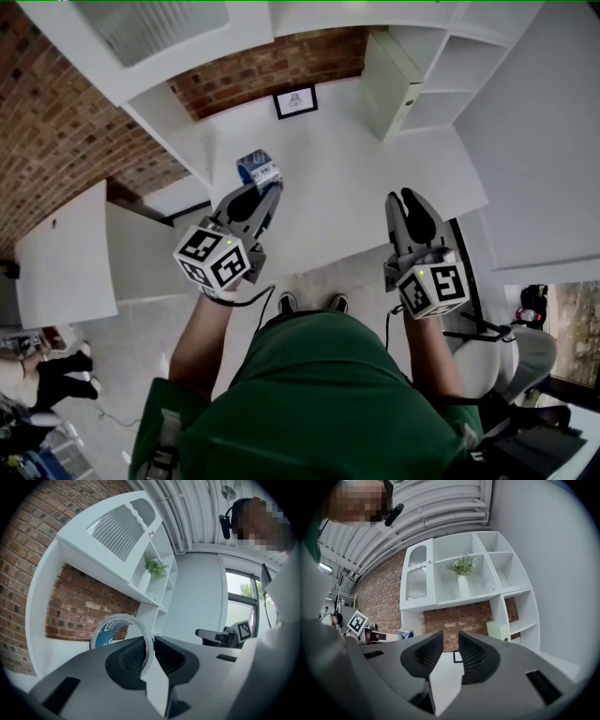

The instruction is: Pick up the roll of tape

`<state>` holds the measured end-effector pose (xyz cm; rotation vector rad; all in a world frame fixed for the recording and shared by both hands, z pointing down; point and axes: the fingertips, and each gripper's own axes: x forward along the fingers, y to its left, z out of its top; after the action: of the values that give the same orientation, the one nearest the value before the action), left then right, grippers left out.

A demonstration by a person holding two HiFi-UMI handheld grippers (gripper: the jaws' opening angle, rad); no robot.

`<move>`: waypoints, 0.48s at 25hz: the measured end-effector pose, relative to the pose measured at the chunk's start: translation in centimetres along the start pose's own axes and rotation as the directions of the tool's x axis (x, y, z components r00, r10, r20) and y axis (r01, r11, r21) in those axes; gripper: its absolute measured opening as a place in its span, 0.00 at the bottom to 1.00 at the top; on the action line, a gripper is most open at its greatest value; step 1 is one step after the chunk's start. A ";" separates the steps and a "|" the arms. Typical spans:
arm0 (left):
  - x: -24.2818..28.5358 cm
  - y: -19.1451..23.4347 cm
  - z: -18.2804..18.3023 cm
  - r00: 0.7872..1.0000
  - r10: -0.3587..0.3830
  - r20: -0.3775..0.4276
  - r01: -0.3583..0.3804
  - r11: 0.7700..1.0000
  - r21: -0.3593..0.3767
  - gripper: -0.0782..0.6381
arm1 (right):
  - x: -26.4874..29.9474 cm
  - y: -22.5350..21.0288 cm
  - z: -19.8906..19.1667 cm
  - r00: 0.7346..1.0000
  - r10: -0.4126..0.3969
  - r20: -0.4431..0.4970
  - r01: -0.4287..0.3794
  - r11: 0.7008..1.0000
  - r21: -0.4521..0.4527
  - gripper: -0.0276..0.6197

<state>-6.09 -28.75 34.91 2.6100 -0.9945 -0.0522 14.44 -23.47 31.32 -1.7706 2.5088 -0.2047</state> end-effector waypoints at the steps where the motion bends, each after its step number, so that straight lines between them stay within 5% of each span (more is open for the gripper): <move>1: 0.0 -0.2 0.2 1.000 -0.001 0.005 0.001 1.000 0.001 0.21 | -0.1 -0.1 0.4 1.000 0.000 0.007 0.000 1.000 -0.005 0.22; 12: -0.4 -1.3 0.9 1.000 -0.003 0.028 0.003 1.000 -0.001 0.21 | -0.4 -0.1 1.9 0.999 0.010 0.034 -0.009 0.999 -0.042 0.22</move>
<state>-5.73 -27.83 33.64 2.6169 -0.9993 -0.0898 14.95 -23.24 29.45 -1.7614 2.5150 -0.1217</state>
